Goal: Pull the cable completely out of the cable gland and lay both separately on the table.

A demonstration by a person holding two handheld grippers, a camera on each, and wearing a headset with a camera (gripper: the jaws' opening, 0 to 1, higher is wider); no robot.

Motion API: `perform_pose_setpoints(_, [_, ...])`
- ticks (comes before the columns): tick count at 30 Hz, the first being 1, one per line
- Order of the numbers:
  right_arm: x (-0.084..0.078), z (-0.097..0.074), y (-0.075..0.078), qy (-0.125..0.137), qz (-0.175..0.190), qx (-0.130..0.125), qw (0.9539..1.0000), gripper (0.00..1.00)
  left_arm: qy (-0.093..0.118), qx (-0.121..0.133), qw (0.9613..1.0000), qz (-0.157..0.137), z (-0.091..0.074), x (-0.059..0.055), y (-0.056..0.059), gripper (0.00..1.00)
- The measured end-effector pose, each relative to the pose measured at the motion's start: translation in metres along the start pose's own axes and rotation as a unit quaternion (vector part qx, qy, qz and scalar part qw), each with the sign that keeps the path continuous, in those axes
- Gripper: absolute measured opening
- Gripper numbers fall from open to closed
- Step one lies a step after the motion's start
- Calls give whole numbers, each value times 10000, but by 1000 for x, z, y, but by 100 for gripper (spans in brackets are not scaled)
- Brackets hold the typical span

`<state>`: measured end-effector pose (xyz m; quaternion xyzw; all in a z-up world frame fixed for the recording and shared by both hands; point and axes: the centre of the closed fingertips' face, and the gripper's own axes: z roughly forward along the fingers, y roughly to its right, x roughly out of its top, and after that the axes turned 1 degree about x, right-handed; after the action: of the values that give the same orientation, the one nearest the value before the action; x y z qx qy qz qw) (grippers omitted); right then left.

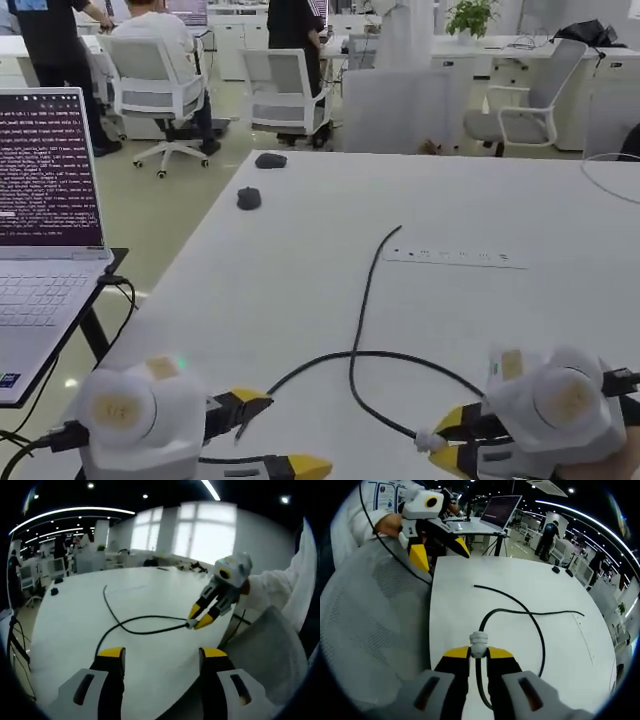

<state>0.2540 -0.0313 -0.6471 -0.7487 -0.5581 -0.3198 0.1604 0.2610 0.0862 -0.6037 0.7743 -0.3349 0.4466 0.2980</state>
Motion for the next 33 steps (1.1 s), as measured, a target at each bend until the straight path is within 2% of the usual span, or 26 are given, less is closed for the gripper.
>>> perform_pose_setpoints(4, [16,-11,-7,66,-293,79,9995,10,147,-277,9992,229,2,11,15,57])
perform_pose_setpoints(6, [24,-16,-10,134,-436,113,9989,10,197,-344,9988,293,4,16,19,55])
perform_pose_setpoints(8, [31,-20,-12,194,-564,135,9981,10,372,-504,9976,304,6,28,25,55])
perform_pose_setpoints(10, [39,-24,-14,316,-754,133,9966,10,488,-669,9956,433,8,39,32,54])
perform_pose_setpoints(13, [47,-29,-19,395,-896,153,9951,10,502,-1000,9903,825,11,50,46,50])
perform_pose_setpoints(18, [65,-40,-26,574,-1228,143,9907,10,561,-1356,9864,734,13,62,58,43])
perform_pose_setpoints(21, [76,-49,-30,720,-1243,173,9895,10,576,-1544,9837,715,13,66,65,41])
perform_pose_setpoints(25, [89,-62,-36,844,-1350,222,9870,10,667,-1849,9776,746,8,76,80,37])
perform_pose_setpoints(29, [98,-72,-41,904,-1481,281,9844,10,609,-2110,9717,865,5,79,92,25])
perform_pose_setpoints(32, [100,-75,-42,886,-1551,310,9834,10,736,-2289,9669,849,3,85,99,18])
perform_pose_setpoints(33, [100,-76,-42,870,-1584,326,9830,10,754,-2297,9668,828,3,86,100,18])
